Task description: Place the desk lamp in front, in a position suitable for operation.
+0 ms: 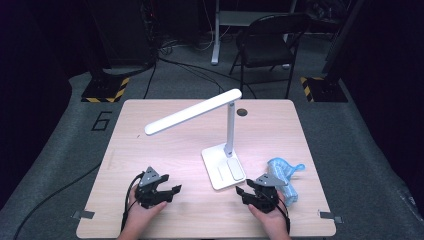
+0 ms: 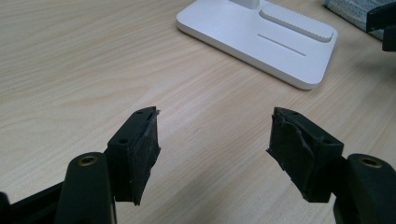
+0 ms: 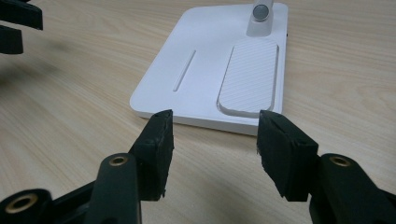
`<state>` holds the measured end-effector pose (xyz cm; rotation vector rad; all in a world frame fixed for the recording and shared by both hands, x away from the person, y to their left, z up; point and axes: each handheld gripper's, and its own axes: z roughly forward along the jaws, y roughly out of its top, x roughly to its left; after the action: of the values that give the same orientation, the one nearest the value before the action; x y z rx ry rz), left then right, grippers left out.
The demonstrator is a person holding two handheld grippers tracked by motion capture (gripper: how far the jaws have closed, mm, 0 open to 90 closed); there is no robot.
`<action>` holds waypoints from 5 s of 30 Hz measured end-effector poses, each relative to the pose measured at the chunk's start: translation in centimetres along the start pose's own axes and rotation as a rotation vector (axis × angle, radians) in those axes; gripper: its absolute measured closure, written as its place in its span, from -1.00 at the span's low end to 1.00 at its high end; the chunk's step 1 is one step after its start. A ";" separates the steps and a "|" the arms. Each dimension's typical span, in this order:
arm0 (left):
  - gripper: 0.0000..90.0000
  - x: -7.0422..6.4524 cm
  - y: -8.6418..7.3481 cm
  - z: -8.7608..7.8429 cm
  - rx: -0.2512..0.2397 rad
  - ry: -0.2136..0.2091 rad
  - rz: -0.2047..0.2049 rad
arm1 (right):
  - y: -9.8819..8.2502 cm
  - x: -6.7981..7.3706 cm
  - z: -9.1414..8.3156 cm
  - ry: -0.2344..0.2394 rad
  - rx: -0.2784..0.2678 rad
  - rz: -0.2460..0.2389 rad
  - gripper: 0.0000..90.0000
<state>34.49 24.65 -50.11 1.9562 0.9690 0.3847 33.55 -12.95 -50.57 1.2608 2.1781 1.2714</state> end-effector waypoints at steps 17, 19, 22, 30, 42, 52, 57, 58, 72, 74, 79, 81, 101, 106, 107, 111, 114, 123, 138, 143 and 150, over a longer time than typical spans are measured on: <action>-0.29 -0.5 -0.1 0.2 0.016 -0.019 -0.001 | 2.0 0.1 1.0 -0.039 -0.015 0.013 0.01; -0.29 -0.6 -0.1 0.2 0.017 -0.025 -0.016 | 2.2 0.2 1.1 -0.047 -0.006 0.018 -0.01; -0.29 -0.7 -0.2 0.2 0.008 -0.018 -0.004 | 2.4 0.3 1.6 -0.058 -0.004 0.007 -0.02; -0.29 -0.6 -0.4 0.0 0.006 -0.014 0.005 | 2.7 0.0 3.1 -0.103 0.020 -0.003 -0.05; -0.29 -0.3 -0.7 -0.4 0.011 -0.010 -0.019 | 2.7 -0.7 5.5 -0.170 0.057 0.003 -0.08; -0.28 -0.3 -0.8 -0.3 0.010 -0.005 -0.024 | 2.7 -1.1 5.8 -0.143 0.043 0.056 -0.05; -0.29 -0.3 -0.8 -0.3 0.015 -0.008 -0.023 | 2.7 -1.4 5.9 -0.138 0.038 0.075 -0.01; -0.28 -0.3 -0.8 -0.3 0.020 -0.010 -0.021 | 2.7 -1.4 5.9 -0.134 0.036 0.083 -0.01; -0.29 -0.4 -0.8 -0.1 0.012 -0.008 -0.020 | 2.4 -1.2 5.6 -0.128 0.045 0.093 -0.01; -0.28 -0.4 -0.7 -0.2 0.023 -0.012 -0.015 | 2.4 -1.1 5.6 -0.122 0.042 0.088 -0.01; -0.29 -0.4 -0.8 -0.2 0.012 -0.005 -0.021 | 2.3 -0.8 5.5 -0.119 0.042 0.089 -0.01; -0.28 -0.4 -0.8 -0.2 0.014 -0.005 -0.019 | 2.2 -0.5 5.2 -0.115 0.060 0.083 -0.01; -0.28 -0.5 -0.3 0.4 0.019 -0.026 -0.014 | 0.9 1.5 3.5 -0.021 0.093 0.052 -0.05; -0.26 -0.6 -0.3 0.4 0.015 -0.024 -0.001 | 0.8 2.3 3.5 -0.007 0.097 0.039 -0.05; -0.25 -0.6 -0.3 0.3 0.019 -0.034 -0.009 | 0.8 2.7 3.5 0.004 0.100 0.028 -0.05; -0.25 -0.6 -0.4 0.3 0.015 -0.031 -0.020 | 0.6 3.5 3.7 0.019 0.109 0.007 -0.05; -0.25 -0.5 -0.3 0.3 0.020 -0.034 -0.005 | 0.6 3.8 3.8 0.029 0.113 -0.013 -0.05; -0.25 -0.6 -0.4 0.4 0.023 -0.034 -0.010 | 0.5 4.7 4.1 0.067 0.109 -0.018 -0.08; -0.17 -1.2 -0.4 0.9 0.024 -0.041 0.000 | 0.6 6.6 5.1 0.130 0.099 -0.062 -0.13; -0.16 -1.1 -0.4 0.8 0.019 -0.039 -0.004 | 0.8 6.6 5.5 0.151 0.083 -0.079 -0.15; -0.15 -1.0 -0.4 0.5 0.034 -0.044 -0.003 | 1.6 5.9 5.4 0.155 0.078 -0.081 -0.14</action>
<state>33.98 23.76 -50.67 1.9855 0.9562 0.3245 34.56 -4.92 -51.35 1.1237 2.3828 1.3028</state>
